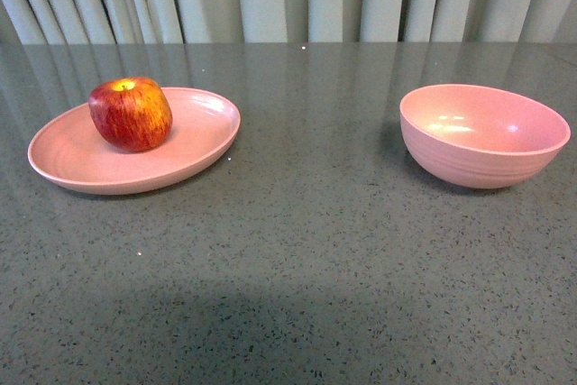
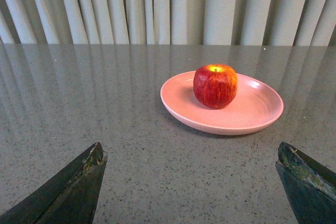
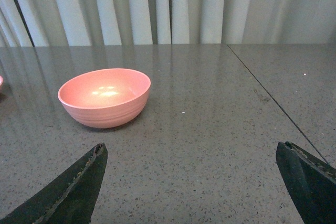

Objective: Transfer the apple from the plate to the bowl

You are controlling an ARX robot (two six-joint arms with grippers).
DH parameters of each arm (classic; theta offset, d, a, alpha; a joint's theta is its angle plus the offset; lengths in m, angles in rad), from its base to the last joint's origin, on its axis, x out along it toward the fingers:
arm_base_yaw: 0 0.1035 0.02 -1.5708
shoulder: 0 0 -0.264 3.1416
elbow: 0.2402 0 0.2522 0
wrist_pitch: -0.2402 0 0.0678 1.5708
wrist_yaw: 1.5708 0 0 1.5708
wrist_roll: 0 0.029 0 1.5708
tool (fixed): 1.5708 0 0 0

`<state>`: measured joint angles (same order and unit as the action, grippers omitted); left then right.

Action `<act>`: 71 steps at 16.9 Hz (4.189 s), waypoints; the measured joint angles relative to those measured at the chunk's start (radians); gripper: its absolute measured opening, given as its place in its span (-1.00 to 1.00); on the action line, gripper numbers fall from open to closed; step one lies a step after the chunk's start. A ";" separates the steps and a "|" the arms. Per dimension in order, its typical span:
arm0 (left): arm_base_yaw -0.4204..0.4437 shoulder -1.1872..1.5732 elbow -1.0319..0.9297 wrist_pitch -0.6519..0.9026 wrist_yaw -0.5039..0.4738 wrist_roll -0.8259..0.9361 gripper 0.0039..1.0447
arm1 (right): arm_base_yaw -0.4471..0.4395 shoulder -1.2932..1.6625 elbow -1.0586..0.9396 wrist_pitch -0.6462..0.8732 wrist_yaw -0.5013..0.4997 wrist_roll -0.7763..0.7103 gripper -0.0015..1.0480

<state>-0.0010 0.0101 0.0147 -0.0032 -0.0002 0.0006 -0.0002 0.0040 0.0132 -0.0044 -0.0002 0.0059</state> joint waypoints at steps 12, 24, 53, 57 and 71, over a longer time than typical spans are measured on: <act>0.000 0.000 0.000 0.000 0.000 0.000 0.88 | 0.006 0.333 0.146 0.143 -0.040 0.116 0.87; 0.000 0.000 0.000 0.000 0.000 0.000 0.88 | 0.127 1.436 0.997 0.047 0.038 0.079 0.87; 0.000 0.000 0.000 0.000 0.000 0.000 0.88 | 0.189 1.720 1.282 -0.227 -0.048 0.250 -0.94; 0.000 0.000 0.000 0.000 0.000 0.000 0.88 | 0.324 1.783 1.381 -0.253 -0.030 0.290 -0.94; 0.000 0.000 0.000 0.000 0.000 0.000 0.88 | 0.412 1.987 1.508 -0.296 0.020 0.345 -0.94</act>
<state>-0.0010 0.0101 0.0147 -0.0036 -0.0006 0.0006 0.4114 1.9907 1.5211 -0.3004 0.0196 0.3508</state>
